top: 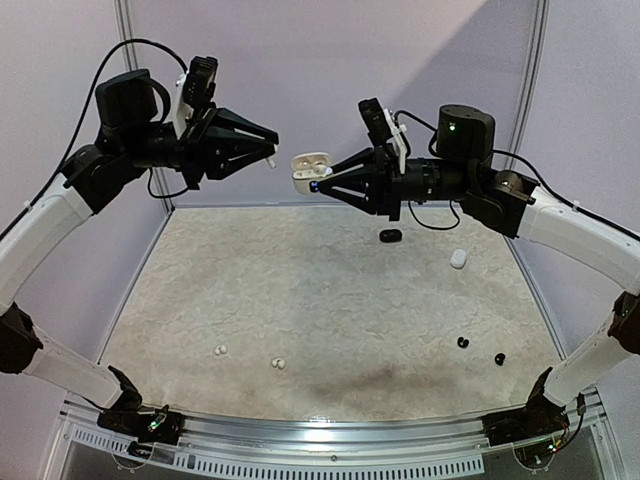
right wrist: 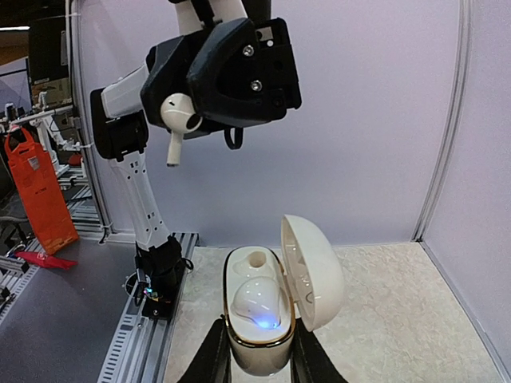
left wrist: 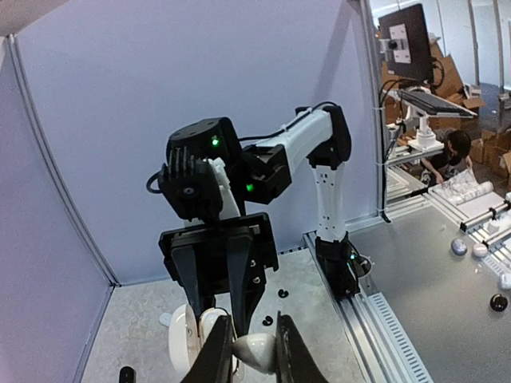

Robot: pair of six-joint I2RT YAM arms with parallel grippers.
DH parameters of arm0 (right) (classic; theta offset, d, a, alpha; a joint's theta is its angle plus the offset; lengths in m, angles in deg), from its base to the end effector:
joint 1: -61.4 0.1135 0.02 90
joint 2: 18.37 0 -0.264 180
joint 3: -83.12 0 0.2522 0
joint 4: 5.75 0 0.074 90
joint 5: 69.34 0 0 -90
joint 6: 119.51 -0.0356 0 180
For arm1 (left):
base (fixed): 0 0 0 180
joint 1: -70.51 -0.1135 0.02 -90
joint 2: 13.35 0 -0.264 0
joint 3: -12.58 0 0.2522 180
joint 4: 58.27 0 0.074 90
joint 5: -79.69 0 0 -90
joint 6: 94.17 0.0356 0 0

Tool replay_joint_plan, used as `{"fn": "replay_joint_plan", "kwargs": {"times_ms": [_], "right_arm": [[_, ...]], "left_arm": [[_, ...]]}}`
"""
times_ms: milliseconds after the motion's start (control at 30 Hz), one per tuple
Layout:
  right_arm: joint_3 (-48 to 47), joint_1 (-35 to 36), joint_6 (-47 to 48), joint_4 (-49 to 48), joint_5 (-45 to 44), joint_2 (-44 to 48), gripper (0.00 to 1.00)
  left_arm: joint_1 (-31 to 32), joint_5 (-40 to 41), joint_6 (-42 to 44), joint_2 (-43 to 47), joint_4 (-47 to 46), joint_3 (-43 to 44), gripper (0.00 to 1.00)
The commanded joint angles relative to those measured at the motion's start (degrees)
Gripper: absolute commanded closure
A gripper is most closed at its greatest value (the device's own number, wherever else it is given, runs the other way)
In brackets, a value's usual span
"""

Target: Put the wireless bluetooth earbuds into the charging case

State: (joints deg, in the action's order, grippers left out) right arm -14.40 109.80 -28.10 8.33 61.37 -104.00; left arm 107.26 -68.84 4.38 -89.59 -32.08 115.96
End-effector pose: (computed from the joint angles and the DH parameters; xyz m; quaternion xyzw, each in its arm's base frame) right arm 0.2134 0.2753 0.4248 -0.5032 0.5111 0.4890 0.4963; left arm 0.2015 -0.1884 0.4865 0.5572 0.4303 -0.4840 0.5197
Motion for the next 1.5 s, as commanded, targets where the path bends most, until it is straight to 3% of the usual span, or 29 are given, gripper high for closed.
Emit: {"fn": "replay_joint_plan", "kwargs": {"times_ms": [0, 133, 500, 667, 1467], "right_arm": [[0.71, 3.47, 5.22, 1.91, -3.49, 0.91, 0.99], [1.76, 5.47, 7.1, 1.38, -6.08, 0.75, 0.99], [2.91, 8.1, 8.19, 0.3, -8.17, 0.81, 0.99], [2.56, 8.21, 8.69, 0.29, -6.8, 0.73, 0.98], [1.16, 9.43, 10.34, 0.76, -4.44, -1.01, 0.98]], "left_arm": [[2.18, 1.84, 13.17, 2.12, 11.25, 1.01, 1.0], [4.18, 1.88, 22.43, 1.72, 20.38, 2.45, 1.0], [4.29, 2.75, 25.1, 0.72, 22.97, 2.43, 1.0], [4.29, 4.51, 31.14, -0.44, 27.41, 3.53, 1.0], [5.69, 4.71, 34.24, -0.28, 27.76, 2.72, 1.0]]}}
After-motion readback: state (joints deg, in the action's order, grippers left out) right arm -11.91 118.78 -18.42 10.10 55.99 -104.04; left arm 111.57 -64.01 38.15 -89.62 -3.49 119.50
